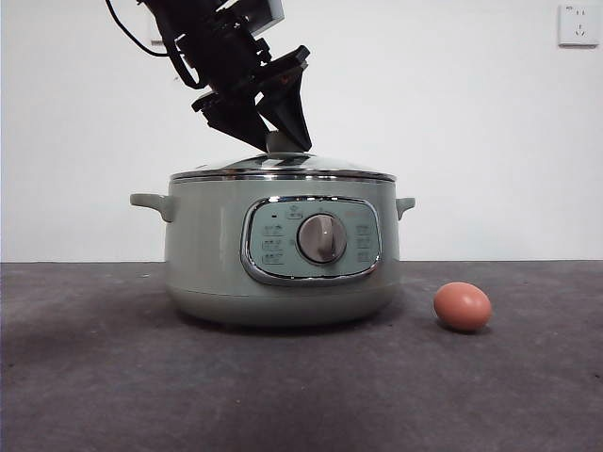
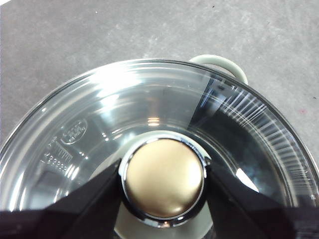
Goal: Pick up the egg,open the lid,put the egg in the pot,close the lid
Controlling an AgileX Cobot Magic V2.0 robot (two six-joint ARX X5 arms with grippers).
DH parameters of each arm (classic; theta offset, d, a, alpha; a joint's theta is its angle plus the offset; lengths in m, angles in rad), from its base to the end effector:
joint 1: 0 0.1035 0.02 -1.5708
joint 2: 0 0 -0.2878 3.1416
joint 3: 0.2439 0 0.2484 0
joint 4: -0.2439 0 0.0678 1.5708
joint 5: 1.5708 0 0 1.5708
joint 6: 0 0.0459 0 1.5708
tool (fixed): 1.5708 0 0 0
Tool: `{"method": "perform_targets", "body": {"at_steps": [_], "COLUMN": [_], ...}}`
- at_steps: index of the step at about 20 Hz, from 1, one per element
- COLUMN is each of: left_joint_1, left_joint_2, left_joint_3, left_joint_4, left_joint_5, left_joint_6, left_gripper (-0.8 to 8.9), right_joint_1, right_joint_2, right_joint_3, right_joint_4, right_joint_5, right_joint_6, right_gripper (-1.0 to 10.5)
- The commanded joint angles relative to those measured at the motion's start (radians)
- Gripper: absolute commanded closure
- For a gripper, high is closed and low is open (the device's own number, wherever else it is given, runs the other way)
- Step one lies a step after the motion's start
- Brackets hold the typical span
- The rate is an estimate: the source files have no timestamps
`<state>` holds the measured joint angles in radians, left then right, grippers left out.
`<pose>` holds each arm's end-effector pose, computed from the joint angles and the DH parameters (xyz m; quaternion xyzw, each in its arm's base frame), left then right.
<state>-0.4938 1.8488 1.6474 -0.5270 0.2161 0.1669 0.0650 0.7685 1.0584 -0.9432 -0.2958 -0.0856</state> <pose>0.3750 -0.2131 0.3158 0.1222 0.3245 -0.3530 0.8690 0.1145 0.0209 0.3620 -0.0030 0.3112 0.1834 0.9325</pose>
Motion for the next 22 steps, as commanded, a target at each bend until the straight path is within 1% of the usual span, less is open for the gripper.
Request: {"method": "perform_targets", "body": {"at_steps": [1, 6, 13, 15, 19, 20, 22], "left_joint_1": [-0.003, -0.002, 0.008, 0.017, 0.068, 0.084, 0.119], "left_joint_2": [0.007, -0.045, -0.199, -0.263, -0.43, -0.47, -0.56], "left_joint_3": [-0.008, -0.008, -0.008, -0.008, -0.008, -0.008, -0.008], "left_joint_4": [-0.011, -0.006, -0.002, -0.018, -0.082, -0.099, -0.154], "left_joint_5": [0.0, 0.0, -0.002, -0.008, -0.011, -0.024, -0.082], "left_joint_6": [-0.01, -0.01, -0.01, -0.02, -0.037, -0.037, -0.036], "left_gripper": [8.22, 8.22, 8.22, 8.22, 8.22, 8.22, 8.22], "right_joint_1": [0.0, 0.0, 0.002, 0.002, 0.038, 0.053, 0.092], "right_joint_2": [0.0, 0.003, 0.076, 0.123, 0.269, 0.309, 0.403], "right_joint_3": [0.003, 0.003, 0.003, 0.003, 0.003, 0.003, 0.003], "right_joint_4": [0.002, 0.003, 0.016, 0.041, 0.089, 0.095, 0.134], "right_joint_5": [-0.003, -0.003, -0.01, -0.031, -0.03, -0.029, -0.025], "right_joint_6": [0.004, 0.004, 0.005, 0.006, 0.006, 0.006, 0.005], "right_gripper": [2.9, 2.9, 2.9, 2.9, 2.9, 2.9, 3.0]}}
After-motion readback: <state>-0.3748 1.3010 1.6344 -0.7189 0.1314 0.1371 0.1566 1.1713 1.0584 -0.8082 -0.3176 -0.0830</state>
